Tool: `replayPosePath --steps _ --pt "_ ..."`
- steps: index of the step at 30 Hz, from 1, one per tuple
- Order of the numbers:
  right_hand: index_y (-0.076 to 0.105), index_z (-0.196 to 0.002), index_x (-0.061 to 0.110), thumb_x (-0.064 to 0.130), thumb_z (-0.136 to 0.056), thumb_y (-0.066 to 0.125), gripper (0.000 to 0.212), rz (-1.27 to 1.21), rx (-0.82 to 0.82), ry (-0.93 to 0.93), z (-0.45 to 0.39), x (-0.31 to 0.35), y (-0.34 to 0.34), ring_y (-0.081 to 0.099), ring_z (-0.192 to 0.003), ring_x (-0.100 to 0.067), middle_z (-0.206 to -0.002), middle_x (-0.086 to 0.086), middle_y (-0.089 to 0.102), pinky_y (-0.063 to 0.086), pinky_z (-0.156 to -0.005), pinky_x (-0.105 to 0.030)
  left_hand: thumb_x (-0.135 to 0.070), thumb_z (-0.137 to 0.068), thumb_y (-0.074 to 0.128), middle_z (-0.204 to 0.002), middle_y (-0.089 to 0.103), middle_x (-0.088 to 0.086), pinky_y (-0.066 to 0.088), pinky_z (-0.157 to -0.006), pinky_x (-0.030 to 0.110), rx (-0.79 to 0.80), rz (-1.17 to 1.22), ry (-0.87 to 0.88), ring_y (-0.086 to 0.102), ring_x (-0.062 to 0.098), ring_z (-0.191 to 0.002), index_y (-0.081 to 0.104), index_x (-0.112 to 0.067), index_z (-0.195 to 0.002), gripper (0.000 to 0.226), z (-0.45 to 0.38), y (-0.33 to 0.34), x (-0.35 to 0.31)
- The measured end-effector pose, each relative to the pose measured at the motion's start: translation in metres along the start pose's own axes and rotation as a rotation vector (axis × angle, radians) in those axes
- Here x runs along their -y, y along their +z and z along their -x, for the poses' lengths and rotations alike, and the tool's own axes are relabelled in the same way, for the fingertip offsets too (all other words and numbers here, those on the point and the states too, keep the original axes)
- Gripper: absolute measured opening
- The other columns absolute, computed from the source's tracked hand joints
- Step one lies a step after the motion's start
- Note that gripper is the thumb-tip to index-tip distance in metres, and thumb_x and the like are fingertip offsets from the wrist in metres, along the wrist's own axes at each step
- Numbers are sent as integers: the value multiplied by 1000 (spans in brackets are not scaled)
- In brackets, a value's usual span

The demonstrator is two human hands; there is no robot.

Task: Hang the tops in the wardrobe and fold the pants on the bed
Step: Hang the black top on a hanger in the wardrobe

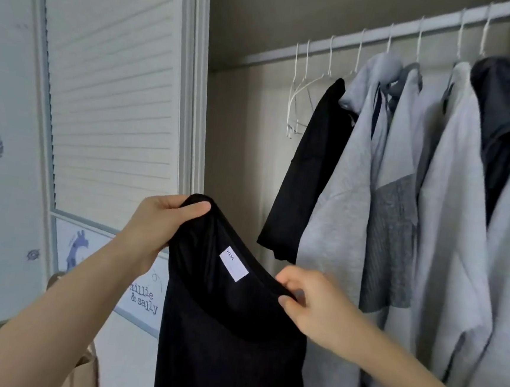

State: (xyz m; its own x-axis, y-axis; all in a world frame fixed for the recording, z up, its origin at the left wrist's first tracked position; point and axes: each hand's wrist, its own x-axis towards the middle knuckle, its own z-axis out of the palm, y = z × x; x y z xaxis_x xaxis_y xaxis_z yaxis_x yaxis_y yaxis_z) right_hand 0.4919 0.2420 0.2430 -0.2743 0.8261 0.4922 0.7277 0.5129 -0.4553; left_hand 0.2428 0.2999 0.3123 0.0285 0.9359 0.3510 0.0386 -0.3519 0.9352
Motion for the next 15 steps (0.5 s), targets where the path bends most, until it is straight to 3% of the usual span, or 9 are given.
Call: replayPosePath --steps 4,5,8,9,11,13,15 --pt "59 -90 20 12 -91 57 8 108 183 -27 -23 22 -26 64 -71 -20 -78 -9 68 56 -69 -34 -23 -85 74 -82 76 2 54 -62 19 -49 -130 187 73 13 -75 79 -19 -82 7 -18 10 -20" --pt "57 -92 19 12 -91 56 7 147 216 -41 -31 28 -33 63 -70 -16 -75 -9 68 55 -70 -36 -24 -86 73 -80 76 2 54 -60 19 -56 -148 228 72 13 -73 78 -18 -81 10 -23 12 -25" --pt "51 -100 25 18 -93 53 10 247 255 -97 -59 48 -53 57 -58 -1 -57 3 61 50 -81 -26 -25 -88 71 -75 73 5 54 -56 21 -97 -197 340 70 17 -67 75 -15 -77 16 -37 15 -41" --pt "51 -101 26 18 -93 52 11 248 236 -107 -73 55 -61 61 -59 -1 -59 5 65 50 -84 -26 -26 -88 70 -75 72 7 55 -60 26 -105 -233 382 69 21 -69 74 -13 -76 18 -43 16 -48" --pt "56 -98 25 18 -91 51 11 216 128 -126 -103 68 -78 65 -65 0 -68 8 72 55 -76 -28 -26 -90 67 -69 66 9 51 -63 34 -109 -342 450 63 26 -66 69 -10 -73 24 -54 17 -59" --pt "58 -96 23 19 -89 50 11 212 -80 -158 -142 77 -97 65 -69 -3 -72 3 72 52 -67 -25 -26 -93 61 -65 58 7 43 -61 31 -86 -490 496 54 24 -63 62 -6 -73 28 -67 17 -68" --pt "51 -107 21 18 -89 48 19 178 -286 -134 -184 79 -114 62 -75 -16 -83 -4 69 47 -61 -25 -27 -95 57 -71 59 11 43 -64 33 -73 -660 526 55 26 -68 61 -4 -79 29 -79 16 -72"
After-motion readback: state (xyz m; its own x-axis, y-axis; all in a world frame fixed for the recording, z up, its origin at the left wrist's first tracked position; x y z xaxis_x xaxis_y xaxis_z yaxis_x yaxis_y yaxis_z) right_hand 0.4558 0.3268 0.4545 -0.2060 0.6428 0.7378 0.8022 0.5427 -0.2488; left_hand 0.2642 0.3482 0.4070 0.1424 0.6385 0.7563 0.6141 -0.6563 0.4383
